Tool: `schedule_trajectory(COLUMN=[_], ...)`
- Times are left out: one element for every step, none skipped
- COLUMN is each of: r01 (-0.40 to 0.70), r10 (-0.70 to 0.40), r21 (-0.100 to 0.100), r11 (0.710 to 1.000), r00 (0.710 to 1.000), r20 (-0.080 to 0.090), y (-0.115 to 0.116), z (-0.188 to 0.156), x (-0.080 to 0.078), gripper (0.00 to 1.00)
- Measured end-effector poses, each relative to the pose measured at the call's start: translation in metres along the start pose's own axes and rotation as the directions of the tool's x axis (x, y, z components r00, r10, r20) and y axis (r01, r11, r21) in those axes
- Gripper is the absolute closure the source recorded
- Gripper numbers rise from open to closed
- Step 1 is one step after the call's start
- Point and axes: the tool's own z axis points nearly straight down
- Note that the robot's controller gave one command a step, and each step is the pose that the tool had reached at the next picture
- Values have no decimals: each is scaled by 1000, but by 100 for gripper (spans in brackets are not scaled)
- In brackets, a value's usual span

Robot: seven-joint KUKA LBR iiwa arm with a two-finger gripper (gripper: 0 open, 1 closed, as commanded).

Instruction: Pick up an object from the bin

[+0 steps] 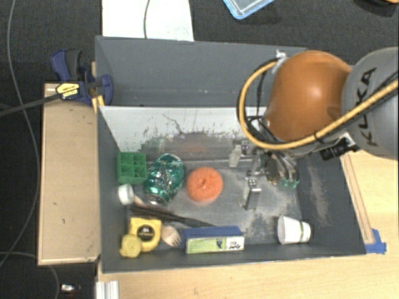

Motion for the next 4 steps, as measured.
schedule_trajectory(r01=[-2, -59, -117, -269], r10=[2, 59, 117, 269], r21=[-1, -3, -5, -6], r11=[1000, 998, 993, 963], r00=[1000, 998, 993, 963], r20=[8, 13, 24, 15], y=[0, 30, 74, 26], z=[-4, 66, 88, 143], x=[-1, 15, -18, -22], gripper=[0, 0, 0, 0])
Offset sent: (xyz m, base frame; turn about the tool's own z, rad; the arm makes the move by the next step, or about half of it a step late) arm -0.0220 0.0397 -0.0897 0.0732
